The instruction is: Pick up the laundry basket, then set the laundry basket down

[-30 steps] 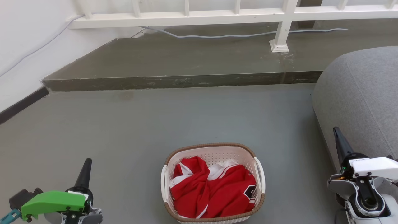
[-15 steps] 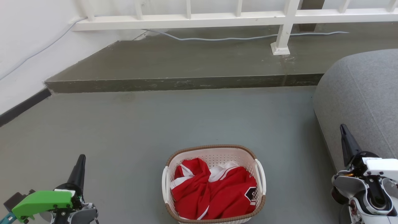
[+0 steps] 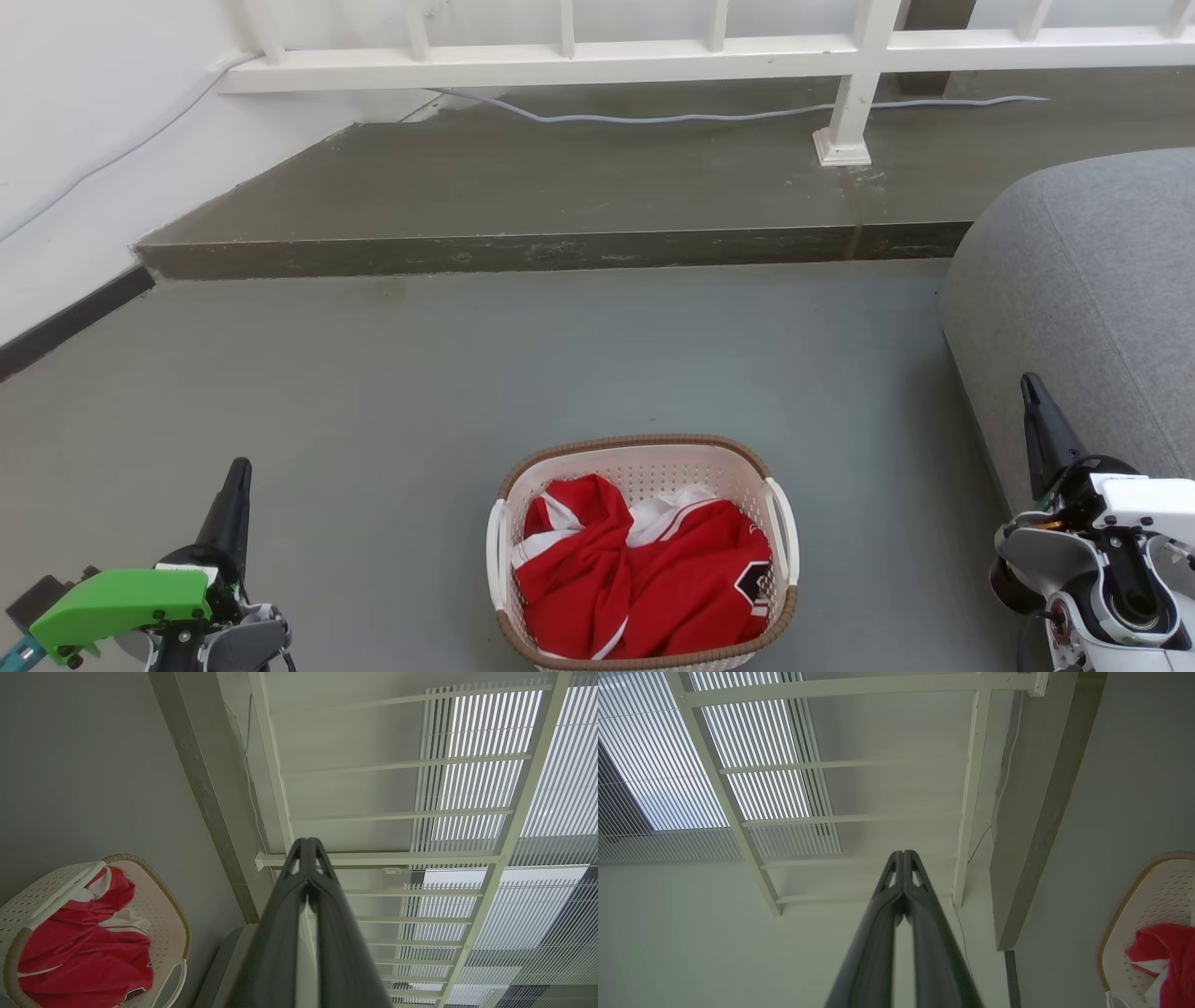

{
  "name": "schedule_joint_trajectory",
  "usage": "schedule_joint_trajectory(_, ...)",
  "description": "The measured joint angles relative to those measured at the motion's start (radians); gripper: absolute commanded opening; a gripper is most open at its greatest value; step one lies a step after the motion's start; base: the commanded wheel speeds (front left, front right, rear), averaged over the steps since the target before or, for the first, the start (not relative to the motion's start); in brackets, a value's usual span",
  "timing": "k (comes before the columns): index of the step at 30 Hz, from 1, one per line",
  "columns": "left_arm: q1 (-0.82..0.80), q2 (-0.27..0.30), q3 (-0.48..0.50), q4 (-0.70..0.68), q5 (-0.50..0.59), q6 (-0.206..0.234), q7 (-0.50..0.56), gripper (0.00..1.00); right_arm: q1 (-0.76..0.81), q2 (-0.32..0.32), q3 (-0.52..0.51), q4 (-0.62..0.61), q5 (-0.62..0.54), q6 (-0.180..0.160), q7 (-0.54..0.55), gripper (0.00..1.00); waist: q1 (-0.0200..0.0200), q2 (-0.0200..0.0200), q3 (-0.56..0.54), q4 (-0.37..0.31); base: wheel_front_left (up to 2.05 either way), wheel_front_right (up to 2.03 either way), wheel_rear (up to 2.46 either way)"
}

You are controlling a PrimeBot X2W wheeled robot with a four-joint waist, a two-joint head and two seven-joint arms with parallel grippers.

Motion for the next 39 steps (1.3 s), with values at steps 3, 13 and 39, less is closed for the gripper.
schedule_joint_trajectory(3, 0.0, -0.001, 0.0, 0.002, 0.0, 0.0, 0.0, 0.0, 0.0, 0.0, -0.001, 0.001, 0.0, 0.0, 0.0, 0.0, 0.0, 0.0, 0.0, 0.0, 0.0, 0.0, 0.0)
schedule_joint_trajectory(13, 0.0, -0.001, 0.002, 0.007, 0.0, -0.003, 0.0, 0.0, 0.0, 0.0, -0.002, 0.003, 0.0, 0.0, 0.0, 0.0, 0.0, 0.0, 0.0, 0.0, 0.0, 0.0, 0.0)
schedule_joint_trajectory(39, -0.002, -0.006, 0.005, 0.02, 0.0, -0.004, 0.004, 0.0, -0.001, 0.002, -0.005, 0.009, 0.0, 0.0, 0.003, 0.0, 0.0, 0.0, 0.0, 0.0, 0.0, 0.0, 0.0)
